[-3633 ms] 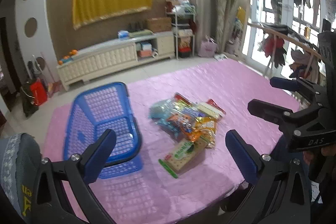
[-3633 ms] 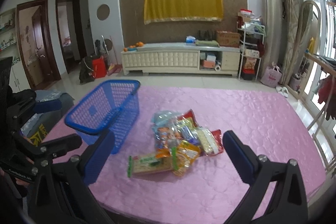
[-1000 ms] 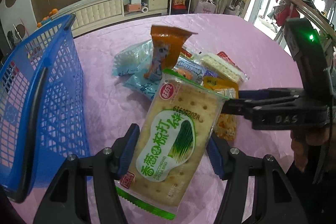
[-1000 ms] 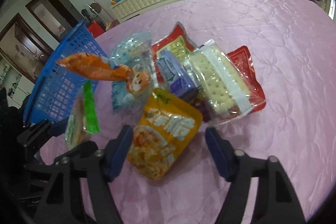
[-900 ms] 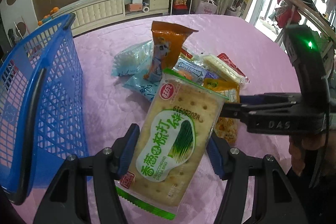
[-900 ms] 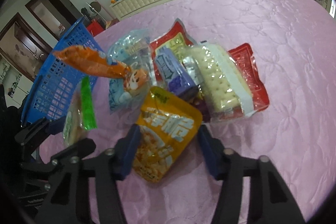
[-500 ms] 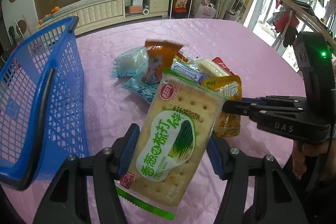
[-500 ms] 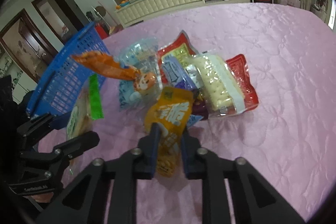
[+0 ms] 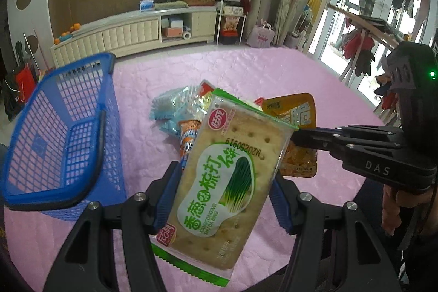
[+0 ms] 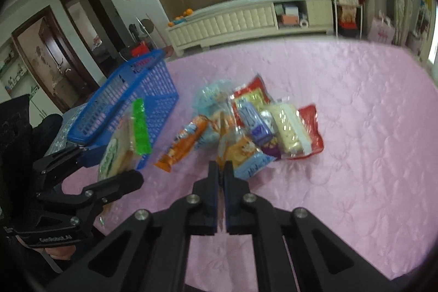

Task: Organize snacks
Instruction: 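Lift the cracker pack with the left tool while the right tool grasps the yellow bag, then carry both packs over the blue basket and open both tools to drop them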

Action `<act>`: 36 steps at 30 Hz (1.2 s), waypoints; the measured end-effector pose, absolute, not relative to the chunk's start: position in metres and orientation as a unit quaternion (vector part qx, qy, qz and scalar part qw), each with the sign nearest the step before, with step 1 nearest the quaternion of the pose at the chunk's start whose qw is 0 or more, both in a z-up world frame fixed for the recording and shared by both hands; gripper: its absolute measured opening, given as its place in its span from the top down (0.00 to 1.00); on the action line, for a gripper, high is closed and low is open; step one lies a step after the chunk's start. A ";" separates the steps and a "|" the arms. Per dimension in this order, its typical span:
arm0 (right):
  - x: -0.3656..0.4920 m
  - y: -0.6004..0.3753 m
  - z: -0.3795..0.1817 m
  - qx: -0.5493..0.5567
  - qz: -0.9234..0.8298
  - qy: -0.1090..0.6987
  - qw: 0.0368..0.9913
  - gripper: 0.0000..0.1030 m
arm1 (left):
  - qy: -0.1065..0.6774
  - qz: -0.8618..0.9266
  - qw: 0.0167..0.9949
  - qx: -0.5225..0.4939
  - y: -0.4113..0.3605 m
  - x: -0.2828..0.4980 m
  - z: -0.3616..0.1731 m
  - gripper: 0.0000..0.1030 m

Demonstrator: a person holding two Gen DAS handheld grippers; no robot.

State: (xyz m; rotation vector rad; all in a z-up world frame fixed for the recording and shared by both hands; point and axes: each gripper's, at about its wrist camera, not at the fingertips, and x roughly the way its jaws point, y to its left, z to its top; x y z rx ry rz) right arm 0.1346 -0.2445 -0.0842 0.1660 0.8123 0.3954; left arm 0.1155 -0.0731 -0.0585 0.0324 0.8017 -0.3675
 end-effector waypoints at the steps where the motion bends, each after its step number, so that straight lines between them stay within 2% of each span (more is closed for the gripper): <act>1: 0.131 -0.243 -0.079 0.077 0.192 0.388 0.898 0.94 | 0.382 -0.177 0.907 0.015 -0.070 0.112 -0.053 0.43; 20: 0.119 -0.185 0.005 0.020 0.243 0.305 0.921 0.94 | 0.318 -0.122 0.940 0.013 0.000 0.084 0.022 0.43; 36: 0.155 -0.104 0.047 -0.029 0.310 0.269 0.912 0.94 | 0.313 -0.064 0.948 -0.012 0.085 0.114 0.067 0.43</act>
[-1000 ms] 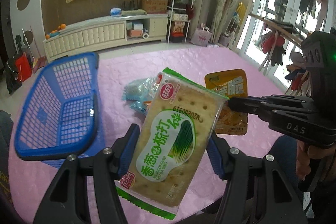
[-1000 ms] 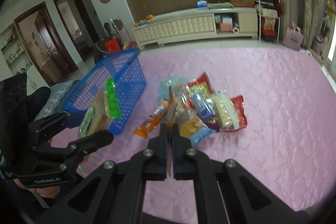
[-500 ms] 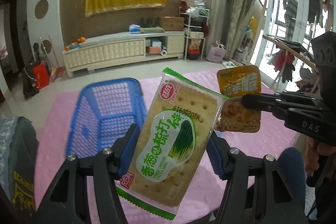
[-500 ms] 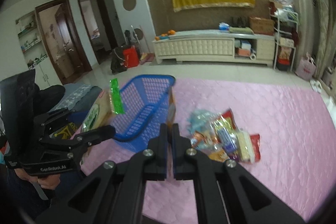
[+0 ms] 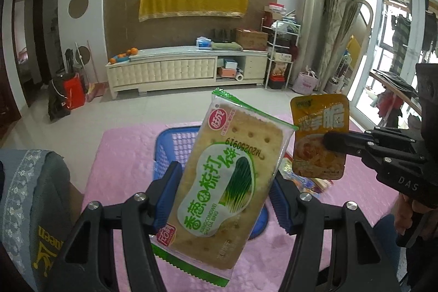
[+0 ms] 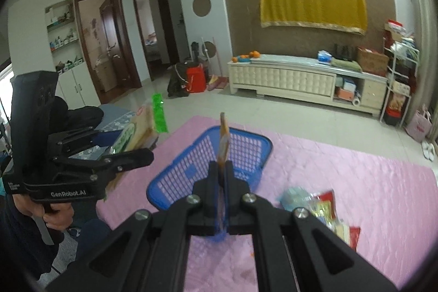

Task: Organize snacks
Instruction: 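Carry both packs over the blue basket and open both tools to drop them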

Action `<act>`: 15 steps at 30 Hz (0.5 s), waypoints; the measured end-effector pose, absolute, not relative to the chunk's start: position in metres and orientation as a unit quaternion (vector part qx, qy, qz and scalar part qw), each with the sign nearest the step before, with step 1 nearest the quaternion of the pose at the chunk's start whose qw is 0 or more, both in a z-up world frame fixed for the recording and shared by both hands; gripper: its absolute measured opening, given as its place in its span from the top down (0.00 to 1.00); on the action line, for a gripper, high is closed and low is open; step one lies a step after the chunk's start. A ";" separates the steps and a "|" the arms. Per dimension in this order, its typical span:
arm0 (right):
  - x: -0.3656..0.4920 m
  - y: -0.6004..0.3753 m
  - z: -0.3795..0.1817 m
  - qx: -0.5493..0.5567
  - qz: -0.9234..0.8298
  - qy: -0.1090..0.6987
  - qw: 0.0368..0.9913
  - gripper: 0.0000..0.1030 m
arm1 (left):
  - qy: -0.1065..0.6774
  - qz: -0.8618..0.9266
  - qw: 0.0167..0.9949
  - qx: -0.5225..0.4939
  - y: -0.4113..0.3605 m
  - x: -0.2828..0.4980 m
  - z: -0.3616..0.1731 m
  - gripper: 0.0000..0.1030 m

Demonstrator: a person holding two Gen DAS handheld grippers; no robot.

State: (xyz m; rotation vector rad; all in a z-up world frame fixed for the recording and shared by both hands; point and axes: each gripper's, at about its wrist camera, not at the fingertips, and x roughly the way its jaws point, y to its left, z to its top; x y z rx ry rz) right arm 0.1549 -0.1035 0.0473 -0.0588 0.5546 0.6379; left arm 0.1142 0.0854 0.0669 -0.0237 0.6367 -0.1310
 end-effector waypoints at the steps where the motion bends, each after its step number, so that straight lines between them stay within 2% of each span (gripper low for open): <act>1: 0.158 -0.099 0.049 -0.031 0.313 0.268 0.911 0.94 | 0.313 -0.062 0.948 -0.012 0.090 0.118 0.068 0.43; 9: 0.192 -0.065 0.047 -0.055 0.328 0.286 0.899 0.94 | 0.334 -0.051 0.941 -0.031 0.116 0.156 0.062 0.43; 15: 0.237 -0.051 0.019 -0.034 0.328 0.348 0.878 0.94 | 0.379 -0.050 0.923 -0.044 0.126 0.198 0.034 0.43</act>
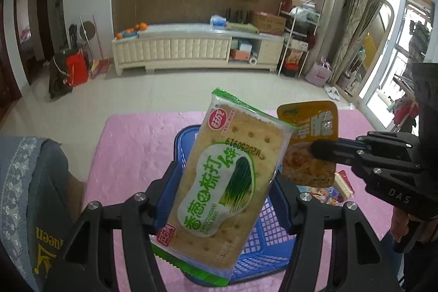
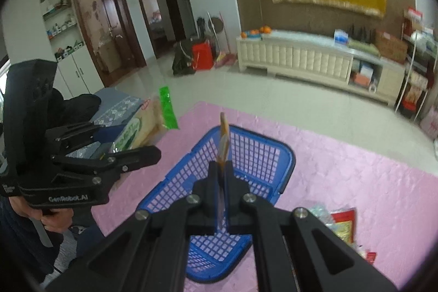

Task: Organize snacks
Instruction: 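Carry both packs over the blue basket and open both tools to drop them, then withdraw both tools from the basket back toward the snack pile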

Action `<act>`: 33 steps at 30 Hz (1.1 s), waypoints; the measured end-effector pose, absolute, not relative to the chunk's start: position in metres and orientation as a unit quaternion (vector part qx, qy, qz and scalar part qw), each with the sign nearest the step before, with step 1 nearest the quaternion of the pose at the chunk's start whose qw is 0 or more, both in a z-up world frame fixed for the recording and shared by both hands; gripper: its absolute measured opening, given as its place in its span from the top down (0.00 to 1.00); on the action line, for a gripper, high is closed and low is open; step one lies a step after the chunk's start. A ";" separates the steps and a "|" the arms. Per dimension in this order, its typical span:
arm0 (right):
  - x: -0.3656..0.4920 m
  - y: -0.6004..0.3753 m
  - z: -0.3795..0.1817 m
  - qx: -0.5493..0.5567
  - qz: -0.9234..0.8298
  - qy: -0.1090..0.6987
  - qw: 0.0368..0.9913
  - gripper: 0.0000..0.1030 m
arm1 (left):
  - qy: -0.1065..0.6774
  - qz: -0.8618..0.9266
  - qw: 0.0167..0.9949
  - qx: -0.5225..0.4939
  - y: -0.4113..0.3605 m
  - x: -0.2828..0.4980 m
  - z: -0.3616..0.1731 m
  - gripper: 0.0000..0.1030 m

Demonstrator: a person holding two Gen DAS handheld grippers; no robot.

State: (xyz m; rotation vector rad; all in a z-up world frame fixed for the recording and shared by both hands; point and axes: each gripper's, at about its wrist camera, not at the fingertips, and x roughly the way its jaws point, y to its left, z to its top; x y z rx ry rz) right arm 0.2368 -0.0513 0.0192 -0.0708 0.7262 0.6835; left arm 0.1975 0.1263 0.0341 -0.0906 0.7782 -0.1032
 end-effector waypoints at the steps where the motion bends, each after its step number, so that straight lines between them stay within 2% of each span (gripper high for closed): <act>1: 0.241 -0.050 0.015 -0.032 0.326 0.355 0.875 0.94 | 0.386 -0.051 0.920 -0.046 0.128 0.202 0.030 0.43; 12: 0.279 -0.046 -0.024 -0.011 0.305 0.422 0.854 0.94 | 0.439 -0.054 0.895 -0.052 0.130 0.249 -0.009 0.43; 19: 0.298 -0.040 -0.024 -0.006 0.301 0.435 0.849 0.92 | 0.428 -0.052 0.901 -0.046 0.129 0.261 -0.009 0.40; 21: 0.303 -0.044 -0.022 -0.026 0.269 0.429 0.862 0.81 | 0.424 -0.055 0.903 -0.040 0.130 0.262 -0.009 0.33; 22: 0.302 -0.047 -0.021 -0.029 0.260 0.424 0.867 0.63 | 0.421 -0.056 0.905 -0.036 0.128 0.260 -0.008 0.32; 23: 0.301 -0.050 -0.020 -0.029 0.256 0.422 0.869 0.40 | 0.420 -0.056 0.905 -0.035 0.126 0.260 -0.006 0.32; 25: 0.297 -0.058 -0.017 -0.030 0.245 0.413 0.877 0.26 | 0.420 -0.055 0.905 -0.032 0.123 0.255 -0.003 0.32; 33: 0.280 -0.080 -0.001 -0.040 0.234 0.400 0.885 0.25 | 0.404 -0.064 0.912 -0.024 0.112 0.234 0.016 0.29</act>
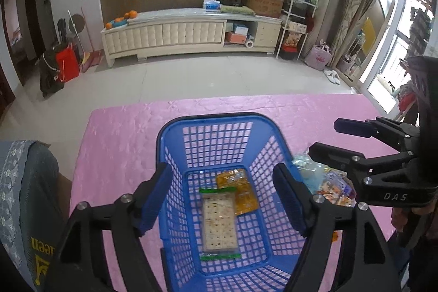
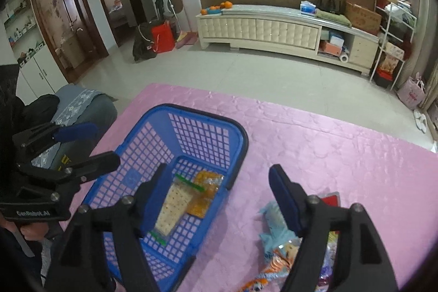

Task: Organize snacks
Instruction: 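Withdraw both tools from the basket back toward the snack pile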

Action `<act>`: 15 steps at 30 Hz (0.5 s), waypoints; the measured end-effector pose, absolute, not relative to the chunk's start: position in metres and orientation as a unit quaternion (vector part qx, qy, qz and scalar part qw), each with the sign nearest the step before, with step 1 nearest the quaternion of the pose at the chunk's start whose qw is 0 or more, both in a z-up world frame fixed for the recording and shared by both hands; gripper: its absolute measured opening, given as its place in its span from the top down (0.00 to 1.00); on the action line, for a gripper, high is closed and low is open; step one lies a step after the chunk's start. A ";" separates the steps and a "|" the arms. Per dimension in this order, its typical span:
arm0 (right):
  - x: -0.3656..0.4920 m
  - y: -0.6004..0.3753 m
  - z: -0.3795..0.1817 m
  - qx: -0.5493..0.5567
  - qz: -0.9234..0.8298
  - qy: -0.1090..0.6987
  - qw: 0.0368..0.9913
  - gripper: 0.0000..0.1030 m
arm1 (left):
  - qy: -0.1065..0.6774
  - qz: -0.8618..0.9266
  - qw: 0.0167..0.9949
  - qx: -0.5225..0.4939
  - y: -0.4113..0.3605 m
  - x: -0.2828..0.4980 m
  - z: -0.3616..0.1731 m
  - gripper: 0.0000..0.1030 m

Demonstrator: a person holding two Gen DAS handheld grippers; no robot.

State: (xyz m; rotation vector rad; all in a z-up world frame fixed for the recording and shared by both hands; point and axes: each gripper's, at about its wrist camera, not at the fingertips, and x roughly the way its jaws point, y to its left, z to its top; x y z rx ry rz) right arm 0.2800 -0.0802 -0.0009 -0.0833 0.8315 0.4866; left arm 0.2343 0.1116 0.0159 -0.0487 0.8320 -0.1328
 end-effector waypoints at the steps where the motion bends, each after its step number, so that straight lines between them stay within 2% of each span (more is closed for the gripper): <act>1: 0.275 -0.085 0.003 -0.040 0.233 0.397 0.887 0.25 | 0.401 -0.065 0.913 -0.021 0.109 0.230 0.020 0.29; 10: 0.237 -0.106 0.028 -0.033 0.225 0.378 0.897 0.24 | 0.379 -0.068 0.923 -0.005 0.081 0.192 0.048 0.29; 12: 0.228 -0.113 0.034 -0.030 0.221 0.373 0.901 0.24 | 0.375 -0.068 0.924 0.000 0.077 0.185 0.052 0.23; 15: 0.218 -0.120 0.041 -0.023 0.218 0.367 0.904 0.24 | 0.369 -0.070 0.927 0.009 0.068 0.174 0.060 0.23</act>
